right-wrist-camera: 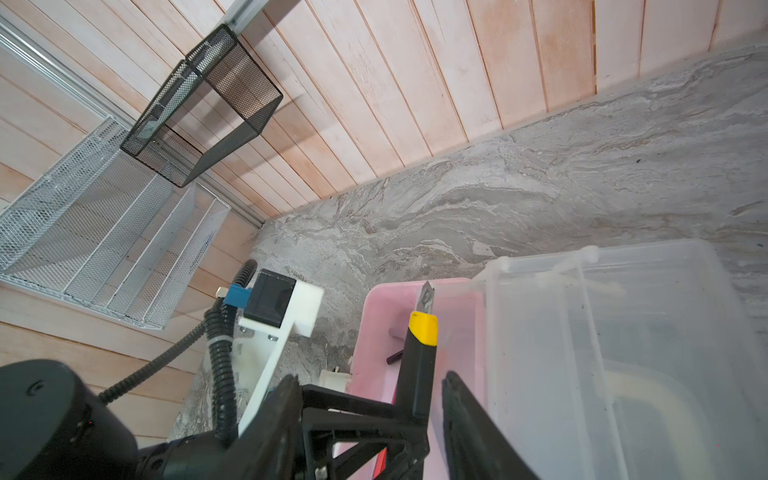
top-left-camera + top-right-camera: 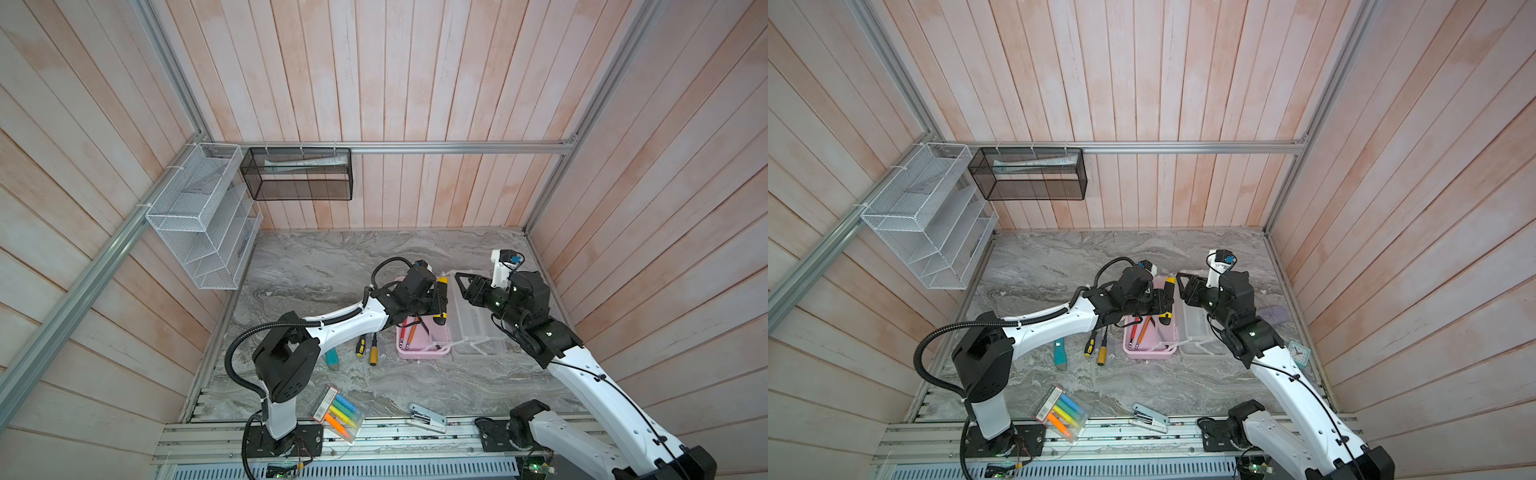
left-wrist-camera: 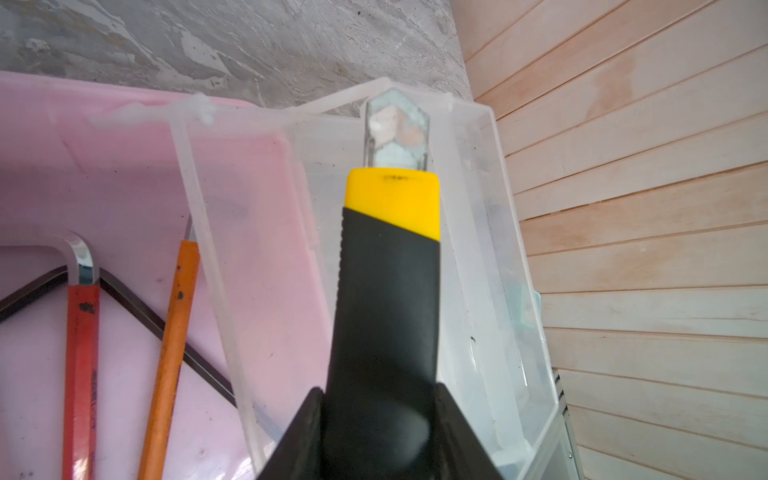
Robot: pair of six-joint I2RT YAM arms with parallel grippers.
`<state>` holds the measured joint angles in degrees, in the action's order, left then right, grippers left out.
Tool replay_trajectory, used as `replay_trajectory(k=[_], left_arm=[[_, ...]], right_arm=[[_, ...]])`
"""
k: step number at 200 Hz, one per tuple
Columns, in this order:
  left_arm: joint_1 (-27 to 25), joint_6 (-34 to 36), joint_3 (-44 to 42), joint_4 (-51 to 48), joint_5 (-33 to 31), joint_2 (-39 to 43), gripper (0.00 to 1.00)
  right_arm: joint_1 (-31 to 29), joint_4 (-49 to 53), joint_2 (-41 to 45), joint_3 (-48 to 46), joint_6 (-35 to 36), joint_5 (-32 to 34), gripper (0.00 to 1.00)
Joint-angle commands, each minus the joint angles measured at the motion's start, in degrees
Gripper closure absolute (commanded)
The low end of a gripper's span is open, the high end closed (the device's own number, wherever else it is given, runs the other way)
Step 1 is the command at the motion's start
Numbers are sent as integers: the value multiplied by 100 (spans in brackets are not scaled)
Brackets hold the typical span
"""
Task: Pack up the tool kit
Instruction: 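Carry the utility knife into the clear box while the right gripper holds the lid raised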
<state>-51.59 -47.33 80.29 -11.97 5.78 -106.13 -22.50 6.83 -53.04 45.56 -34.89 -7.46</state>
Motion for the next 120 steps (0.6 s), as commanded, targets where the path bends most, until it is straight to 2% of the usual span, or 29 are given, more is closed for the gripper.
replay_trajectory(k=[1, 71, 83, 92, 112, 120], left_arm=[[3, -216, 289, 160, 110, -241, 100], [-21, -556, 431, 156, 265, -667, 100], [-27, -575, 469, 201, 360, -736, 92], [-44, -584, 522, 196, 400, -790, 82], [-78, -584, 588, 222, 494, -848, 69], [-78, -578, 584, 241, 502, -844, 66]], right_arm=[[51, 33, 59, -99, 43, -59, 46], [123, -56, 158, -370, 46, -193, 46], [143, -76, 178, -405, 28, -215, 46], [147, -91, 187, -424, 27, -237, 45], [158, -89, 191, -460, 31, -246, 44], [166, -69, 181, -459, 42, -247, 44]])
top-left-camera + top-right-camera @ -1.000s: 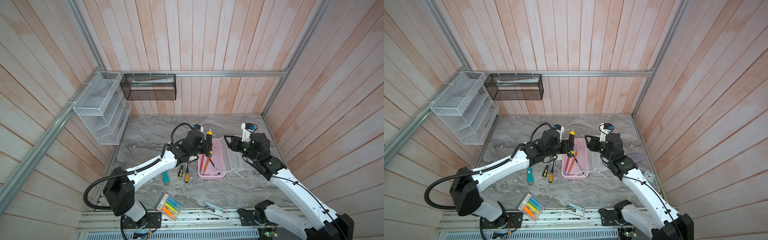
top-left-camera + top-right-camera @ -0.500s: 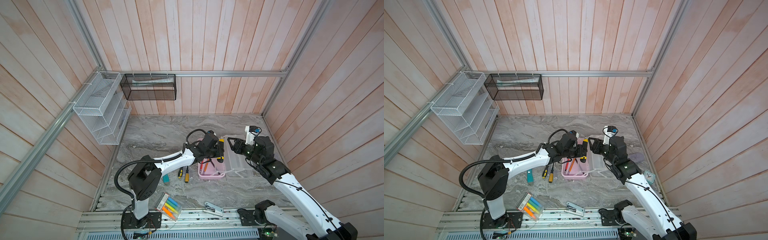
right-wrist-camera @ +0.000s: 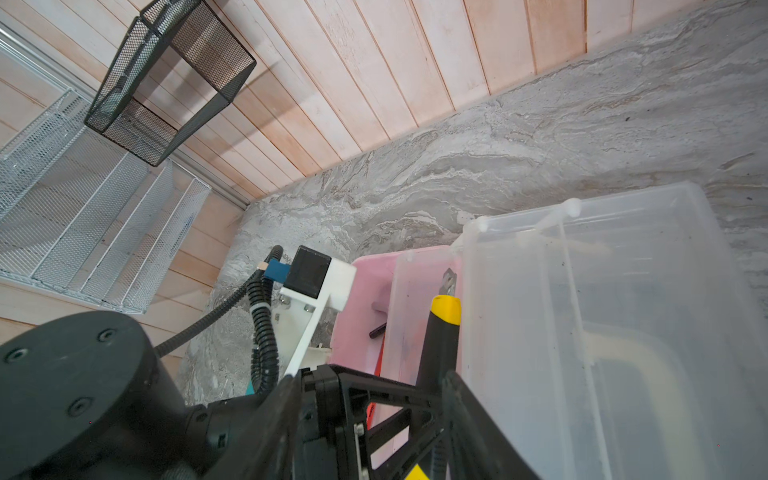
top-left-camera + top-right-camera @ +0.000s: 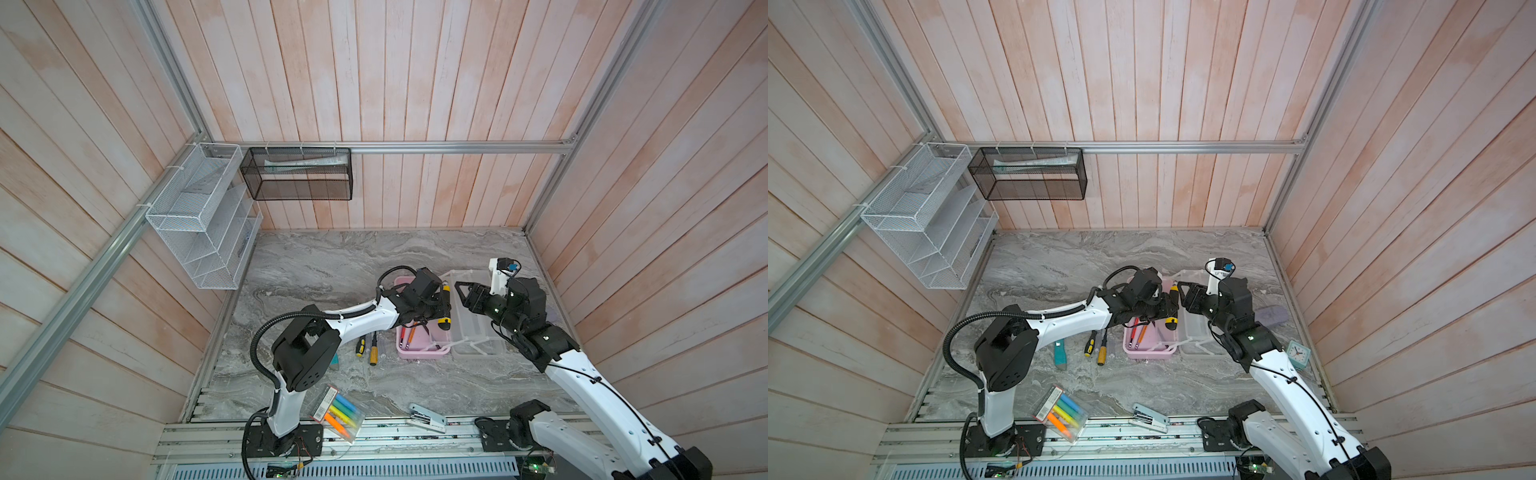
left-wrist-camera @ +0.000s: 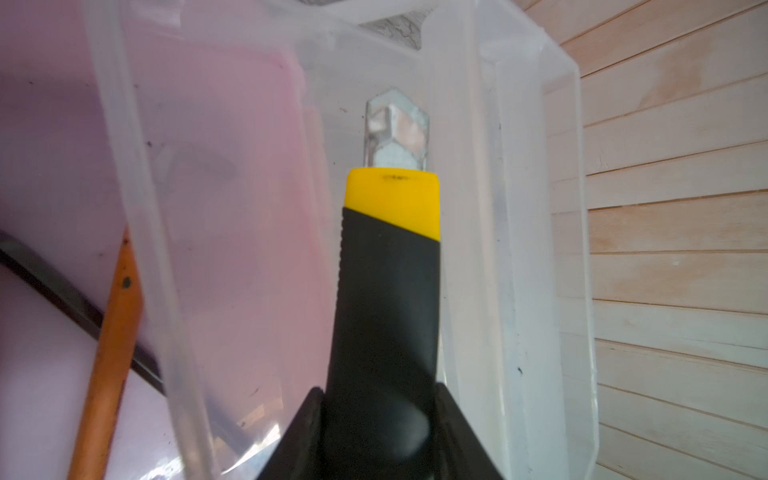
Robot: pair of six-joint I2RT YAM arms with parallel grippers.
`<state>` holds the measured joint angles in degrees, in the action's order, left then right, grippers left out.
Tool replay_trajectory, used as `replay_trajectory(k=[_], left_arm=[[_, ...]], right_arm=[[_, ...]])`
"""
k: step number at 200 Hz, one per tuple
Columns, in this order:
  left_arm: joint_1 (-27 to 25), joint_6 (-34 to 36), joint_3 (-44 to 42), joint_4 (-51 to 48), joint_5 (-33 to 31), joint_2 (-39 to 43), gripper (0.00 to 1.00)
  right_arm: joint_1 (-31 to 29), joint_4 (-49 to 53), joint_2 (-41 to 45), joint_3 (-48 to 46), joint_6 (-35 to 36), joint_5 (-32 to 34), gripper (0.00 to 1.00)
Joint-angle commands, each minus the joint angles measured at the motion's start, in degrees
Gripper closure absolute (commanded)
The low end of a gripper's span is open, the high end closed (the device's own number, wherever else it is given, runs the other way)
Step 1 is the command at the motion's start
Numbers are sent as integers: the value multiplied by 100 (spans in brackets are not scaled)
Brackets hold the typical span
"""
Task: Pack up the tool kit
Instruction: 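Carry the utility knife into the clear box while the right gripper holds the lid raised, then release the knife and move the left gripper back over the teal tool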
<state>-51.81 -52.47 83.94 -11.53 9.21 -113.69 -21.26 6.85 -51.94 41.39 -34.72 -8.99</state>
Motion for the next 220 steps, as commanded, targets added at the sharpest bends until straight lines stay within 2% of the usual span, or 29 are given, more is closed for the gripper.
replay_trajectory(k=[1, 47, 106, 124, 155, 175, 197, 220], left_arm=[[-52, -63, 215, 205, 164, -85, 66], [-54, 55, 280, 209, 153, -55, 55], [130, 129, 181, 274, 202, 61, 52], [235, 274, 70, 294, 168, 271, 48], [307, 1045, -470, 234, -578, 1038, 36], [417, 1508, -960, -72, -1151, 1624, 33], [752, 1640, -1572, -634, -1533, 2220, 32], [1039, 1432, -2136, -1599, -2389, 2772, 33]], right_arm=[[42, -75, 67, -42, 26, -98, 44], [43, -90, -39, 17, 52, -145, 43], [60, -46, -212, 128, 96, -145, 42], [57, -37, -229, 200, 121, -165, 42], [49, 43, -340, 399, 269, -238, 42], [12, 80, -354, 533, 367, -250, 40], [-260, 157, -446, 678, 450, -74, 38], [-871, 304, -684, 850, 520, 420, 37]])
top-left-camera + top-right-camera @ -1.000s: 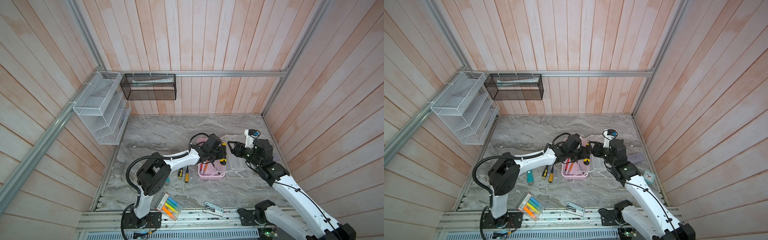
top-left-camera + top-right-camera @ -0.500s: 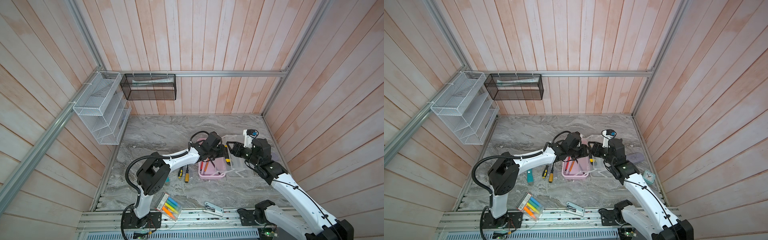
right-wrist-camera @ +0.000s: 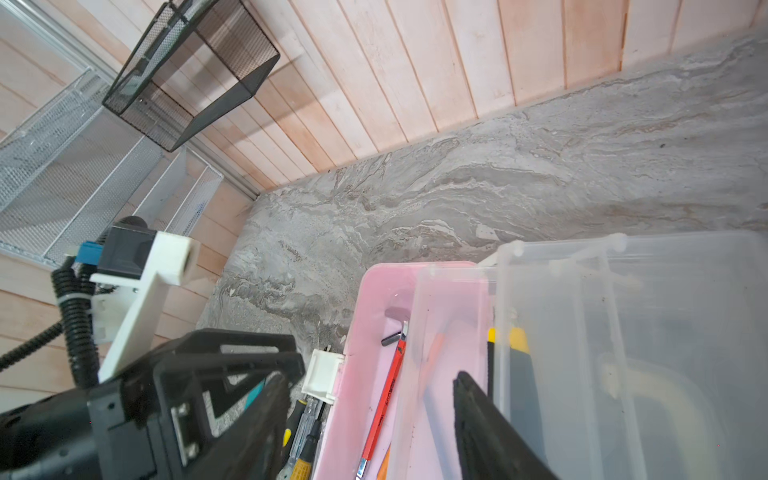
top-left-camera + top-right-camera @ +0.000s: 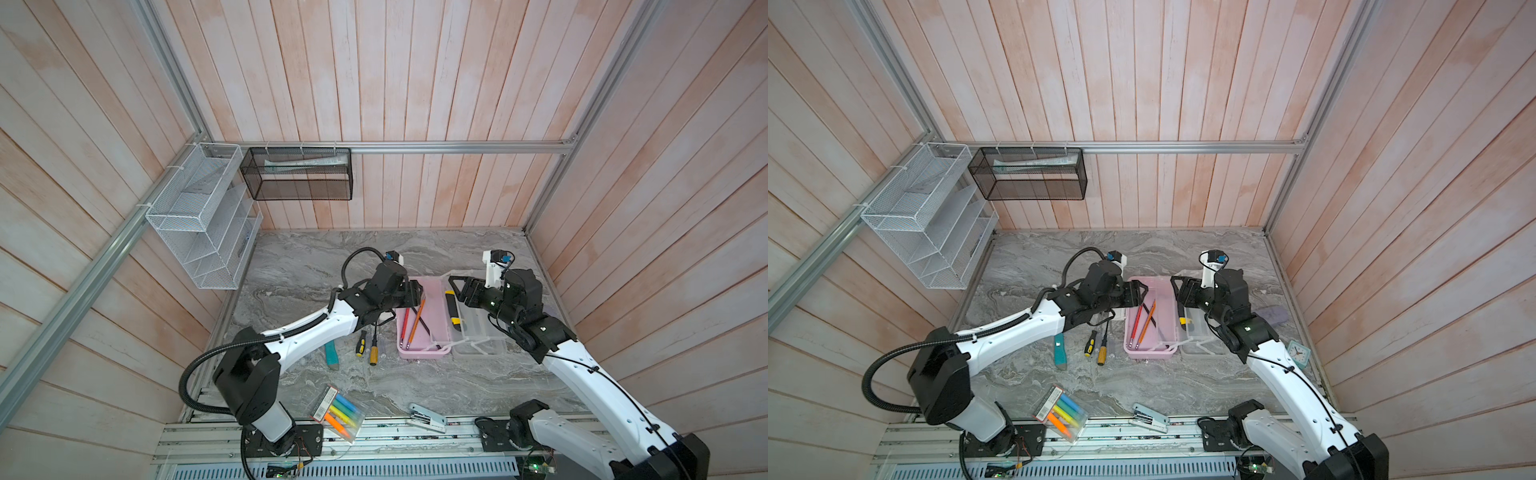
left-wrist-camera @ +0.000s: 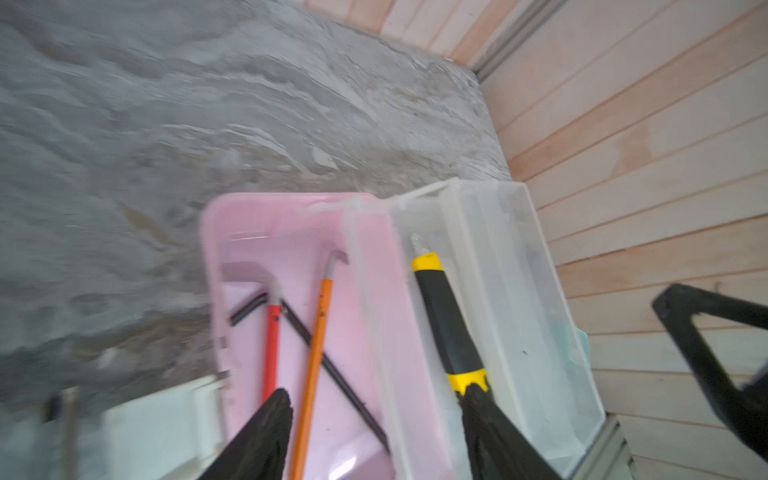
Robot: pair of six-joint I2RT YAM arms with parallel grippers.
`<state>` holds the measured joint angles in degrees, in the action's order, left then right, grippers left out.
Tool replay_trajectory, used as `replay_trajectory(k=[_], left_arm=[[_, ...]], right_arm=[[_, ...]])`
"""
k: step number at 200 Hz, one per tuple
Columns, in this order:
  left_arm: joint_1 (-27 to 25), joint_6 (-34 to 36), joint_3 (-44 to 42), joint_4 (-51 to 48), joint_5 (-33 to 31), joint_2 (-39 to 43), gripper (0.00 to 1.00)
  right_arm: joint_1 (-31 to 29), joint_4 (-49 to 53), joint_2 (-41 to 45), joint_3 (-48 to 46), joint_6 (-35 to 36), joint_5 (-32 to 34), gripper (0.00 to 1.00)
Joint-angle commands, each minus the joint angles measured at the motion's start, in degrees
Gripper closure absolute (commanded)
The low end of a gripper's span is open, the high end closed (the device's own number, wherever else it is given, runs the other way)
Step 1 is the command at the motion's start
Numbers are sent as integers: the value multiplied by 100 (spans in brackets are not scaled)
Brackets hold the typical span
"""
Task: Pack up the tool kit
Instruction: 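Release the knife and move the left gripper back over the teal tool, then grasp the teal plastic tool with the left gripper while the right gripper lowers the lid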
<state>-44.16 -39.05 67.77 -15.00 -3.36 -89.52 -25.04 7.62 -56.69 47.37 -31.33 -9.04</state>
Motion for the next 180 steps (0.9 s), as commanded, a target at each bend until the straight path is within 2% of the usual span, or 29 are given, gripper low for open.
replay_trajectory(k=[1, 15, 24, 55, 98, 141, 180], left_arm=[[284, 73, -536, -1295, -1167, 368, 33], [390, -176, -851, -1945, -1705, 600, 33], [445, -334, -1102, -2192, -1830, 791, 33], [503, -864, -1864, -2473, -1719, 1312, 29], [575, -1448, -2605, -2294, -1529, 1814, 27], [883, -1433, -2953, -2010, -1352, 1843, 28], [1263, -1089, -3049, -1667, -1208, 1599, 33]], right_arm=[[-520, 229, -219, 253, 180, 444, 37], [-862, 268, -433, 317, 139, 611, 37], [-1027, 257, -565, 349, 102, 605, 37], [-1338, -73, -1007, 327, -4, 376, 34], [-1487, -249, -1587, 422, -87, 26, 36], [-1494, -282, -1898, 503, -62, -32, 39], [-1489, -314, -1952, 507, -101, 41, 40]])
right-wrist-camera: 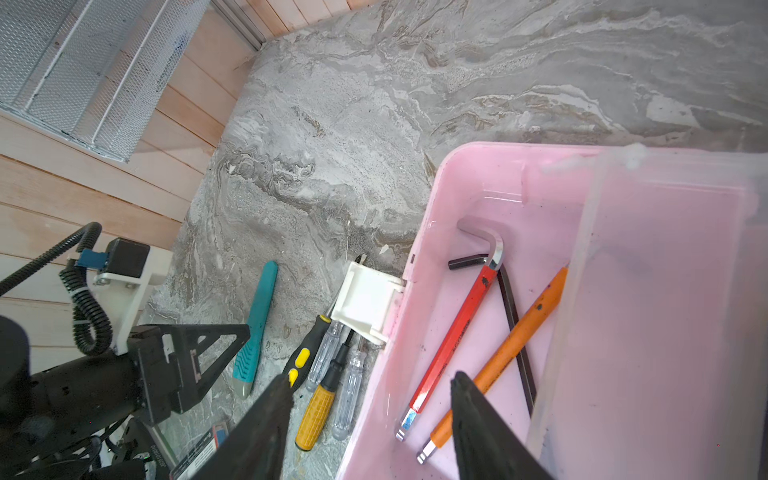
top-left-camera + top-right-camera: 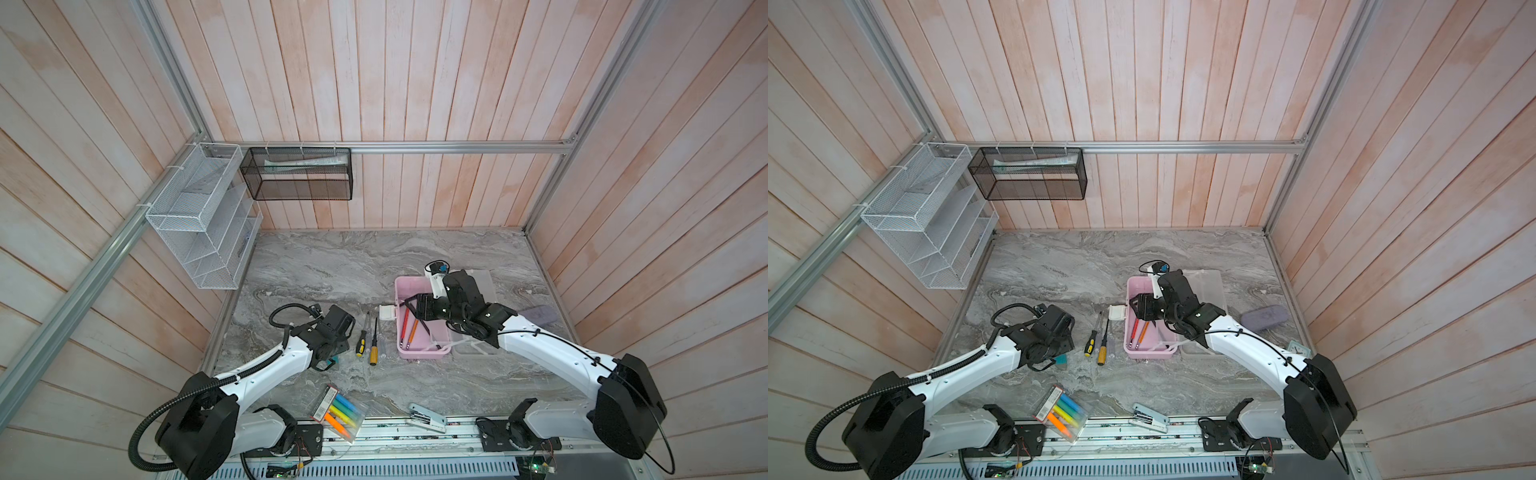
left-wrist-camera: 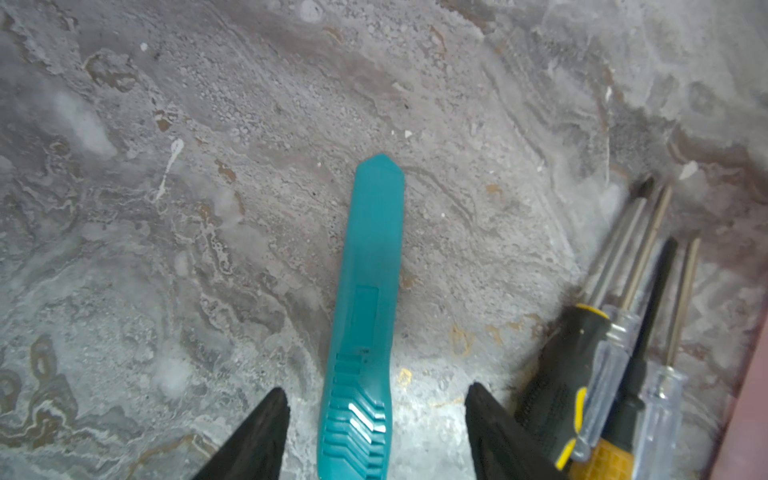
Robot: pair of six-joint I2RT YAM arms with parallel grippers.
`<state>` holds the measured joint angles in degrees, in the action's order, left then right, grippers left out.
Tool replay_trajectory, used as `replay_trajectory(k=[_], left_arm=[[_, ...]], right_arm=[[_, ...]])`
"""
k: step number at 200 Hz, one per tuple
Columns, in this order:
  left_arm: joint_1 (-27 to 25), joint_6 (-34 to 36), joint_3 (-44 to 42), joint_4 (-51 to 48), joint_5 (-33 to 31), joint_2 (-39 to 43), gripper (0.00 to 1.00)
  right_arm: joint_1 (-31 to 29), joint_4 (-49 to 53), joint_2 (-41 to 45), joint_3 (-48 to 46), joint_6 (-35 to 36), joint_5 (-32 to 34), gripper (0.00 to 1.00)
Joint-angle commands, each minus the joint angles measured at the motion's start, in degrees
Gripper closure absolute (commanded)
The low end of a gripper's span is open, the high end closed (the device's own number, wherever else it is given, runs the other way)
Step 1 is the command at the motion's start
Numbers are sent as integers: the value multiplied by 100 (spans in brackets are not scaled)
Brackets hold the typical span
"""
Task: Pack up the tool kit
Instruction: 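Grasp the teal plastic tool with the left gripper while the right gripper lowers the lid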
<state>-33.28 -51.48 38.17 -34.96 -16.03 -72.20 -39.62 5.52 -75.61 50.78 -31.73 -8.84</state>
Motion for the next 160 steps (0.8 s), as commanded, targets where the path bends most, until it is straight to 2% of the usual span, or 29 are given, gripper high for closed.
replay_trajectory(k=[1, 160], left_arm=[[178, 164, -90, 339, 67, -138, 34], [302, 429, -138, 684, 258, -933, 55]], right_arm=[[-34, -104, -59, 163, -62, 31, 40], [178, -262, 73, -112, -79, 124, 41]])
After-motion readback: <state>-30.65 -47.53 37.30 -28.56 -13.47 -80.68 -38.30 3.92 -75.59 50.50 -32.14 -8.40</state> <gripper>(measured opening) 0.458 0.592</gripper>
